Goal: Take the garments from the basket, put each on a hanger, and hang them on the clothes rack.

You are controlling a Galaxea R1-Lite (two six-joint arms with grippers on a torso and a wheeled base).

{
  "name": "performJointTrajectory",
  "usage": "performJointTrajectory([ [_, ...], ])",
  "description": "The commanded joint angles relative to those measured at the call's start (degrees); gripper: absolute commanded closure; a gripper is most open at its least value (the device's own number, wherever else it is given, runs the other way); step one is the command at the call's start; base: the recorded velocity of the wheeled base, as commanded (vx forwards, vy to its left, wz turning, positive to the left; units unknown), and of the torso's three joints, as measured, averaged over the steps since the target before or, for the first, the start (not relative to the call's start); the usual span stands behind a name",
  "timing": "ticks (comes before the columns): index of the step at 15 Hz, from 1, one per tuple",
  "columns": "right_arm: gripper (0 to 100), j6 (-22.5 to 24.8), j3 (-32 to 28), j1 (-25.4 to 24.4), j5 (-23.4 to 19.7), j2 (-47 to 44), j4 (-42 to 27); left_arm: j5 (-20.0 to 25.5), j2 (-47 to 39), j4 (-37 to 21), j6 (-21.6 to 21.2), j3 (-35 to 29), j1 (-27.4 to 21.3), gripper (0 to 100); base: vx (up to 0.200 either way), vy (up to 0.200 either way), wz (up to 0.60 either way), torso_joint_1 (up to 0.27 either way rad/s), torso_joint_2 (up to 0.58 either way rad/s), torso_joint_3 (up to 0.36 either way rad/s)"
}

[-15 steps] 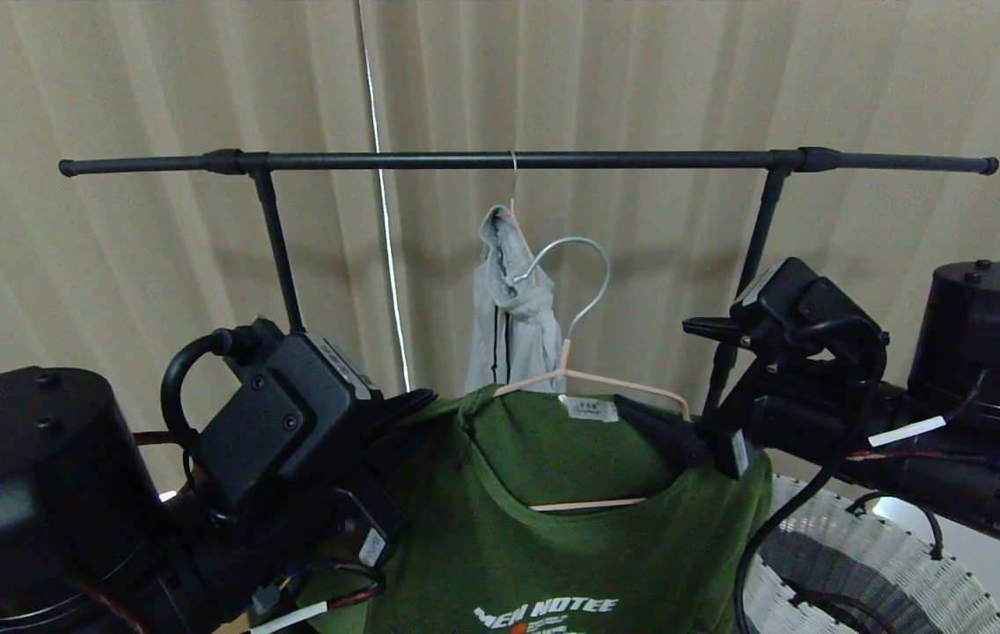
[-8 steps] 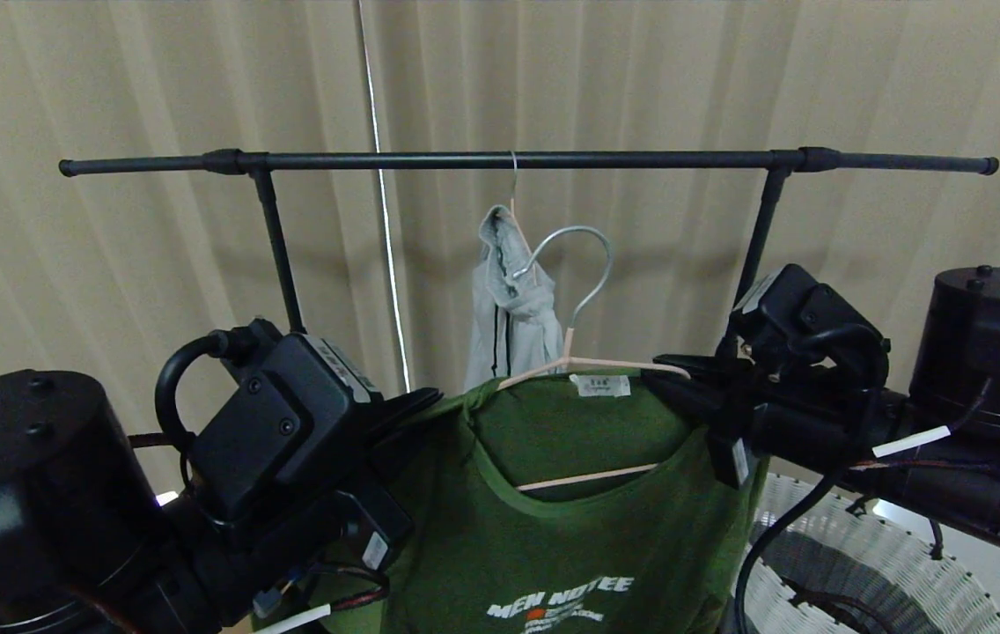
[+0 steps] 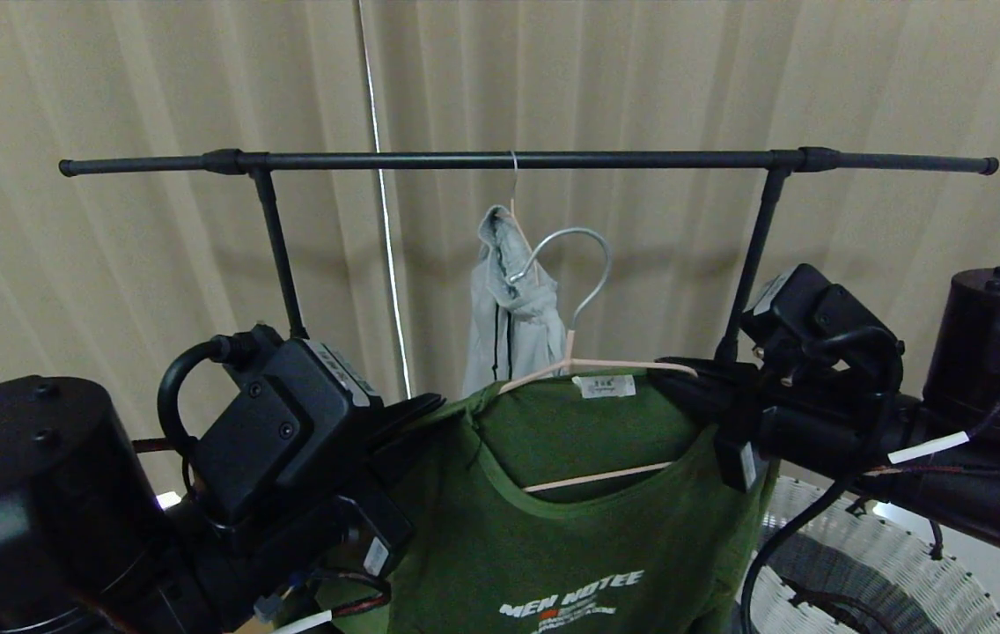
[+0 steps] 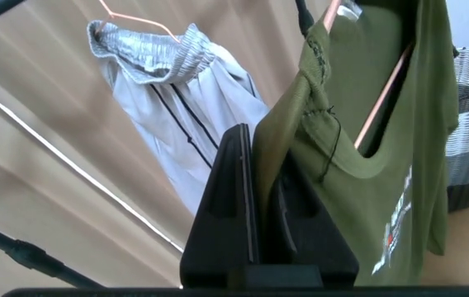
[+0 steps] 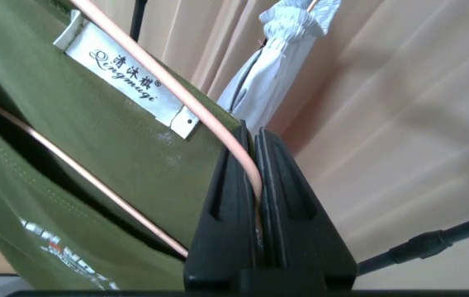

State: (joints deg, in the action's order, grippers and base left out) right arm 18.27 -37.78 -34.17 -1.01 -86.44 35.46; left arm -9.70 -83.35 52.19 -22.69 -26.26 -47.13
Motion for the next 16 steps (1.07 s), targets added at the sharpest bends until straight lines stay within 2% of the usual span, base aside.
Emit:
performJointTrajectory([
  [1,100,0.0,0.2,0.0,0.1,0.8,0.0,-0.1,0.3,0.0,0.5,0.1,0.0,100,0.0,0.0,0.0,0.0,0.0,0.0],
  [2,100,0.0,0.3,0.0,0.1,0.8,0.0,0.0,0.3,0.0,0.9,0.1,0.0,0,0.0,0.0,0.0,0.0,0.0,0.0],
  [6,100,-0.1,3.2,1.1,0.2,3.8,0.0,0.2,3.3,0.0,2.9,1.0,0.0,0,0.0,0.0,0.0,0.0,0.0,0.0],
  [9,100,-0.2,4.0,6.4,0.1,7.4,0.0,0.1,7.2,-0.1,4.0,5.3,0.5,0,0.0,0.0,0.0,0.0,0.0,0.0],
  [12,100,-0.3,6.8,8.9,0.0,9.6,0.1,0.2,11.0,-0.2,6.1,9.8,4.1,0,0.0,0.0,0.0,0.0,0.0,0.0],
  [16,100,-1.7,5.8,9.0,0.0,12.1,0.0,0.6,11.4,-0.2,8.9,14.6,6.5,0,0.0,0.0,0.0,0.0,0.0,0.0],
])
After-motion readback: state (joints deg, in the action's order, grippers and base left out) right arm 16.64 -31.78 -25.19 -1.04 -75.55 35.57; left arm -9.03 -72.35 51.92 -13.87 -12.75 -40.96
